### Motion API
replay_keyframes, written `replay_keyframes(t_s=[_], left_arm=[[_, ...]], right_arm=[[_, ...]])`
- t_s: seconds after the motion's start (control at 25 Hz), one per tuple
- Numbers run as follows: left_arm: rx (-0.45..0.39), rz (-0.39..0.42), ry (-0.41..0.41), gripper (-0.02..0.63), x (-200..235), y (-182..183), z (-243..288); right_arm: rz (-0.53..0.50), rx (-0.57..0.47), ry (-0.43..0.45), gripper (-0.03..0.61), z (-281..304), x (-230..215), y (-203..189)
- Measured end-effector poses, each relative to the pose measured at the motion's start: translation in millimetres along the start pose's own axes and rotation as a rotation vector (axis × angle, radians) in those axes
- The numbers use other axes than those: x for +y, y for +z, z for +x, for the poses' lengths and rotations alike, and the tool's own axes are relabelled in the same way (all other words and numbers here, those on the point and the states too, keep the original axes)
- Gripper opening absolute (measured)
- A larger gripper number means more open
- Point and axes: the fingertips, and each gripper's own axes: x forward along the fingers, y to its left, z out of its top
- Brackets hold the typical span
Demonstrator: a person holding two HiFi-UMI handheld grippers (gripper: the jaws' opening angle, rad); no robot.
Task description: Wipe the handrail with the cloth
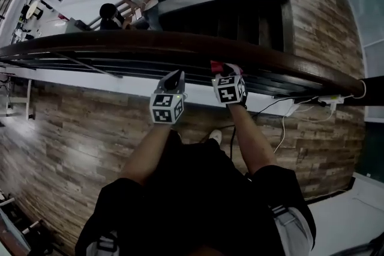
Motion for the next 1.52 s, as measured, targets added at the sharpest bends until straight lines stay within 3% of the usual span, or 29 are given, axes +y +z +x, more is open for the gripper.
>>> replay_keyframes(t_s=[0.6,1.52], left_arm=[[0.045,0.003,-0.035,-0.002,61.9,-2.9,-8.0],[0.032,-0.091,0.040,-0.002,153.1,-3.1,-33.7]], right_arm=[[0.059,-0.001,-0.016,0.047,17.5,46.0,19.1],[-0.071,0.019,0.028,0.048,53.4,140.9,68.3]])
